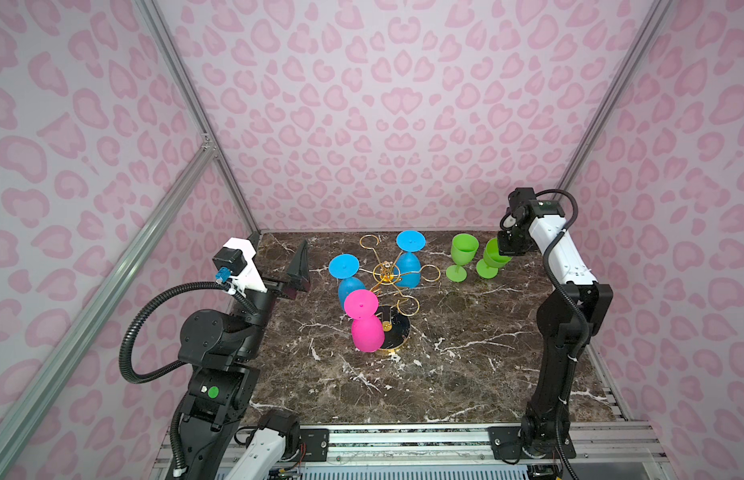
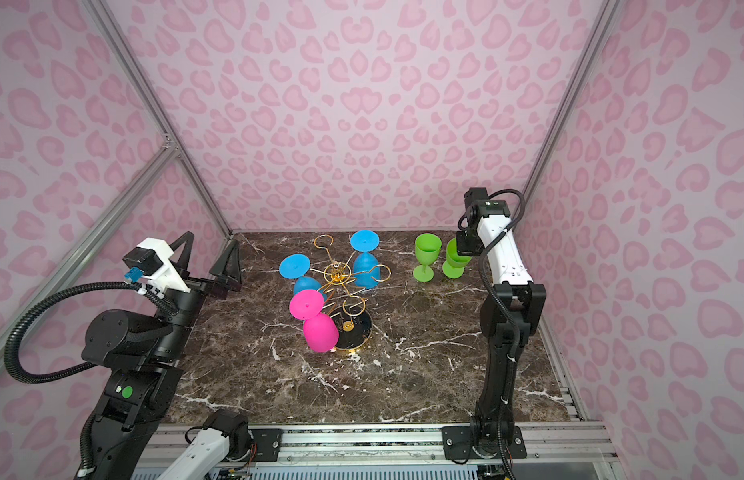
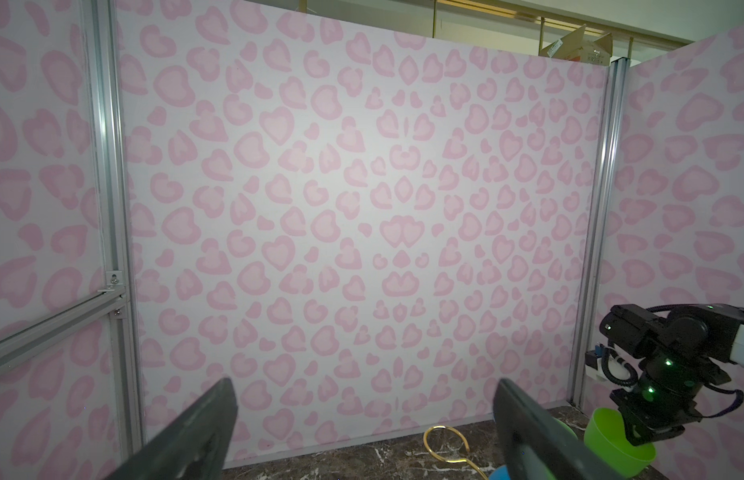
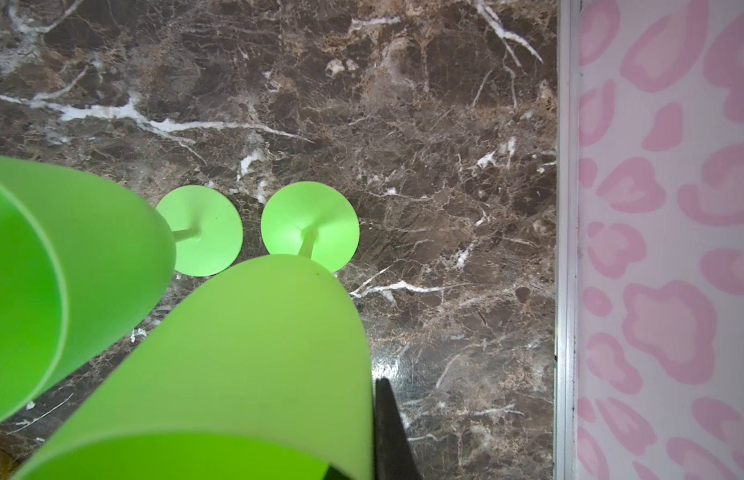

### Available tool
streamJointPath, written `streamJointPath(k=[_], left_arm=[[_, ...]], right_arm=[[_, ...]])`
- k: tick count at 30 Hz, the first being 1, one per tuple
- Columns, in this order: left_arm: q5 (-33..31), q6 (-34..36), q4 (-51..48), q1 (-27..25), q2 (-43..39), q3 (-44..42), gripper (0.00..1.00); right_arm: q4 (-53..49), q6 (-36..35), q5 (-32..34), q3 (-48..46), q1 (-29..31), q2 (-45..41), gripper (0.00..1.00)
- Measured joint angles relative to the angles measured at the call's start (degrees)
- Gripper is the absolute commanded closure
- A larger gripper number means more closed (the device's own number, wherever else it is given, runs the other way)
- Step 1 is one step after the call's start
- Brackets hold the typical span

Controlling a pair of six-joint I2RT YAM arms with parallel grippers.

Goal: Take the wine glass off the wine glass rack
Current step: 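Lower the lime-green glass upright beside the first green glass with the right gripper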

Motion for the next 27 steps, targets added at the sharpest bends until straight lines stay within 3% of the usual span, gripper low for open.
streamJointPath(k=[11,22,27], left_arm=[[0.02,-1.14,-0.09,0.0,0.09,0.0,0.03],[0.04,-1.14,-0.17,0.0,0.02,0.35,0.03],[0.04,-1.16,-0.17,0.0,0.07,0.35,0.03]], right_arm=[[-4.39,2.03,-0.7,12.52,-0.79,10.19,1.0],[-5.38,2.25,-2.99,15.96,-1.62,12.7,1.0],[-5.62,2.29,-3.65,16.83,-1.68,12.72,0.85]])
